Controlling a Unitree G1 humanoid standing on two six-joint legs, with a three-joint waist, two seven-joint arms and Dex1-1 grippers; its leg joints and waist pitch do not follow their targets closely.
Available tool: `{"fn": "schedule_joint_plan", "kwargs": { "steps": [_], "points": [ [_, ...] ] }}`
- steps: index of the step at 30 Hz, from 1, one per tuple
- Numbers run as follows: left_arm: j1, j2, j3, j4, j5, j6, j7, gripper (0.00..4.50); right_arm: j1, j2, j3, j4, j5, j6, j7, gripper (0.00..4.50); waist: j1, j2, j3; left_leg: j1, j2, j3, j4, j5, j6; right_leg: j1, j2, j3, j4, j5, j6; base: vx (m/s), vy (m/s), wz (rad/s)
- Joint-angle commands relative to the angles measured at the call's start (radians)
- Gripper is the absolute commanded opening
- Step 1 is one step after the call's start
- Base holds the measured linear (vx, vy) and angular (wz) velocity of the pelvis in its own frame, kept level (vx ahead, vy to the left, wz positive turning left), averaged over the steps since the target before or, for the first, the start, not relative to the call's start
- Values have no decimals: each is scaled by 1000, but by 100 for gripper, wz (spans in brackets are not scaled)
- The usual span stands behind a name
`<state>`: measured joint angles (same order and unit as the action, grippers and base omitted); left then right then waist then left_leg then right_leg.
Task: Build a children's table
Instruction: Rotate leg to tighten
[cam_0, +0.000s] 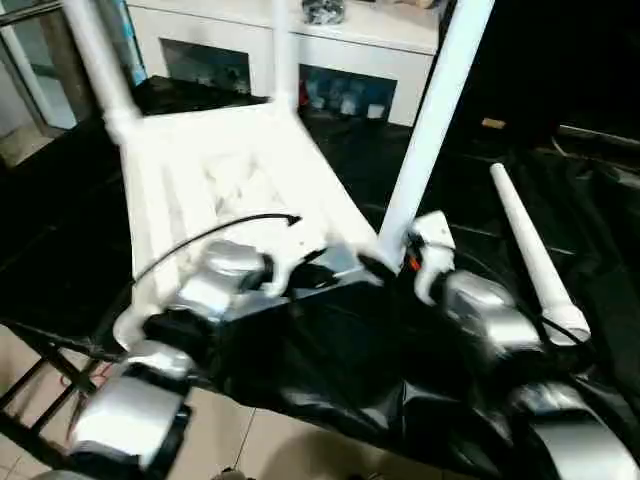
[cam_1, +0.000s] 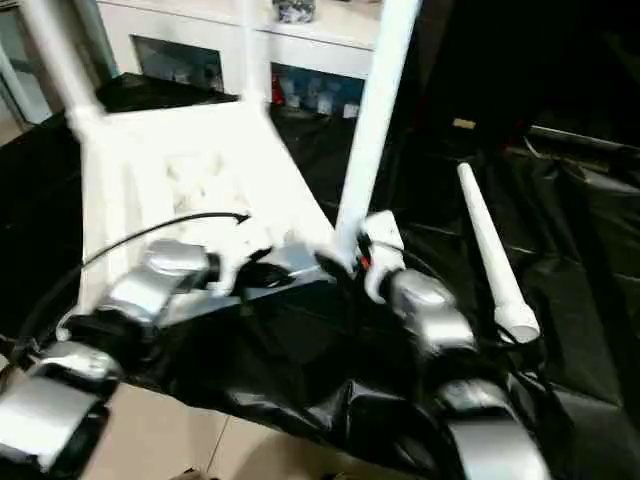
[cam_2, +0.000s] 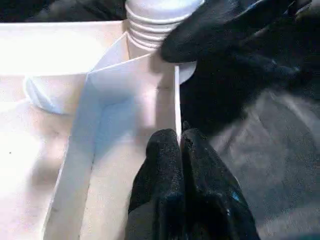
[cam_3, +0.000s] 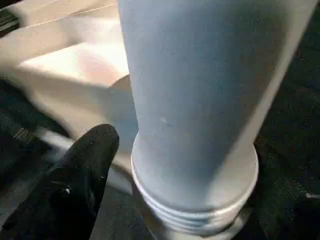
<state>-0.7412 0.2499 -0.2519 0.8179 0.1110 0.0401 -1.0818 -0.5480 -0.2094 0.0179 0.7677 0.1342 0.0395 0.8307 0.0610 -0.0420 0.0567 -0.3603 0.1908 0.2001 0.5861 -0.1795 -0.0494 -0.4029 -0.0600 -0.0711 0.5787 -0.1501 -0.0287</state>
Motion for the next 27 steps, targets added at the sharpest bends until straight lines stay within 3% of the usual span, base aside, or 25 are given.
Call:
{"fn": "schedule_joint_plan", "kwargs": {
  "steps": [1, 6, 10, 13, 21, 23, 24, 25, 26, 27],
  "points": [
    [-6, -31, -35, -48, -26, -38, -35, 0, 22, 25, 110, -66, 26, 32, 162, 391, 4, 8, -64, 15, 54, -23, -71, -237, 46, 47, -91, 50, -67, -307, -205, 0, 0, 0],
    [-10, 7, -27, -34, -26, -58, -81, 0, 66, -36, 133, -156, 53, 94, 301, 391, 18, 7, -65, 15, 56, -21, -70, -232, 43, 46, -90, 49, -65, -306, -207, 0, 0, 0],
    [-10, 22, -24, -31, -24, -66, -100, 0, 76, -45, 137, -181, 57, 113, 322, 361, 29, 6, -65, 17, 56, -22, -70, -234, 31, 44, -94, 50, -68, -339, -190, 0, 0, 0],
    [-8, 29, -23, -31, -22, -69, -113, 0, 76, -41, 133, -190, 57, 130, 318, 324, 27, 7, -64, 18, 56, -23, -71, -243, 22, 41, -93, 49, -69, -346, -190, 0, 0, 0],
    [-4, 18, -22, -35, -23, -65, -103, 0, 64, -16, 111, -155, 26, 112, 241, 283, 26, 5, -63, 16, 54, -23, -71, -238, 20, 41, -96, 50, -70, -357, -185, 0, 0, 0],
    [-9, -1, -17, -30, -21, -56, -71, 0, 30, 14, 77, -76, -5, 98, 109, 278, 21, 6, -62, 19, 55, -26, -72, -258, 11, 38, -97, 50, -73, -386, -181, 0, 0, 0],
    [-9, -1, -17, -30, -21, -56, -71, 0, 30, 14, 77, -76, -5, 98, 109, 277, 13, 6, -60, 17, 53, -30, -76, -280, 0, 38, -98, 48, -74, -420, -178, 0, 0, 0],
    [-15, -18, -11, -24, -21, -46, -40, 0, 1, 38, 53, -11, -28, 89, -9, 277, 7, 4, -59, 16, 51, -33, -77, -290, -7, 41, -99, 47, -79, -455, -162, 0, 0, 0],
    [-19, -29, -9, -19, -19, -41, -20, 0, -15, 52, 41, 23, -39, 85, -76, 276, -5, 7, -56, 22, 50, -33, -75, -316, -18, 29, -99, 48, -83, -484, -163, 0, 0, 0],
    [-26, -44, -6, -12, -15, -36, 6, 0, -36, 72, 23, 65, -47, 84, -163, 276, -12, 5, -56, 21, 49, -36, -76, -327, -24, 32, -98, 45, -84, -506, -158, 0, 0, 0]
  ]
}}
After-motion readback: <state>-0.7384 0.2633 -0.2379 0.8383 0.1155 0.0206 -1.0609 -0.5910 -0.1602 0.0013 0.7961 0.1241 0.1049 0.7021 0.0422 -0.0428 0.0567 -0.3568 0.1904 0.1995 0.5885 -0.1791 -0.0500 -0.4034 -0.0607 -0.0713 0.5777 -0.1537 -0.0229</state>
